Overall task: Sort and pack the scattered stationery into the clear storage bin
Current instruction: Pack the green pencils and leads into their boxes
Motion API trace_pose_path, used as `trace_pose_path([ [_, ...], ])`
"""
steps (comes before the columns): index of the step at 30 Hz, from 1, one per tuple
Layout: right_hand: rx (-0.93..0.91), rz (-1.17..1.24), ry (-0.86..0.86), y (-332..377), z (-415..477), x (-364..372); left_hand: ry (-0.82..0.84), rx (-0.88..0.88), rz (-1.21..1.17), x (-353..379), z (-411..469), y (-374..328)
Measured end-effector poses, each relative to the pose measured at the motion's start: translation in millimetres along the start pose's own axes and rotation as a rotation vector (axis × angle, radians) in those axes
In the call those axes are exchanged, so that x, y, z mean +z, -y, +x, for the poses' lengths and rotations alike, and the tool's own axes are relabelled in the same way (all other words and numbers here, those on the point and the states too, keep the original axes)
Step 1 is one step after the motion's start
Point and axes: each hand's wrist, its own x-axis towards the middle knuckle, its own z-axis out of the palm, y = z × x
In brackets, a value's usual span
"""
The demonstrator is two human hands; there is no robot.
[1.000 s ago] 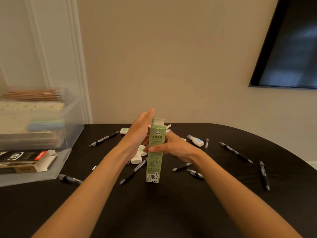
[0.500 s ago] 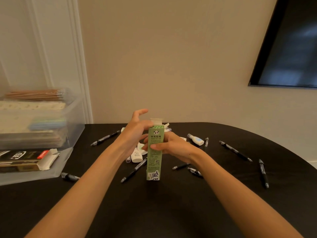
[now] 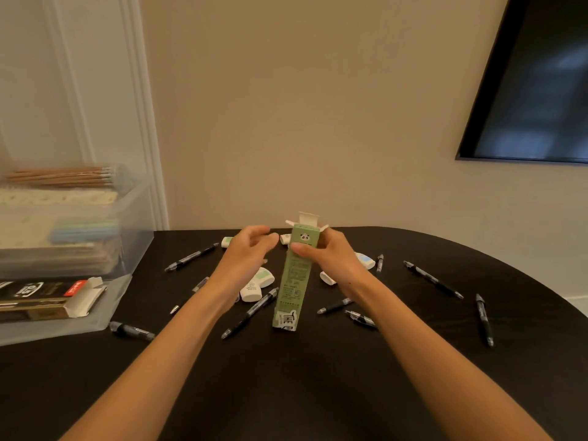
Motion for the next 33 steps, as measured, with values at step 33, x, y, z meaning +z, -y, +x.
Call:
trace_pose_path([
  [33,0.037,0.203,-0.008,7.9,12.3,-9.7,0.02,-0.161,-0.362,15.1,22.5,-13.4],
])
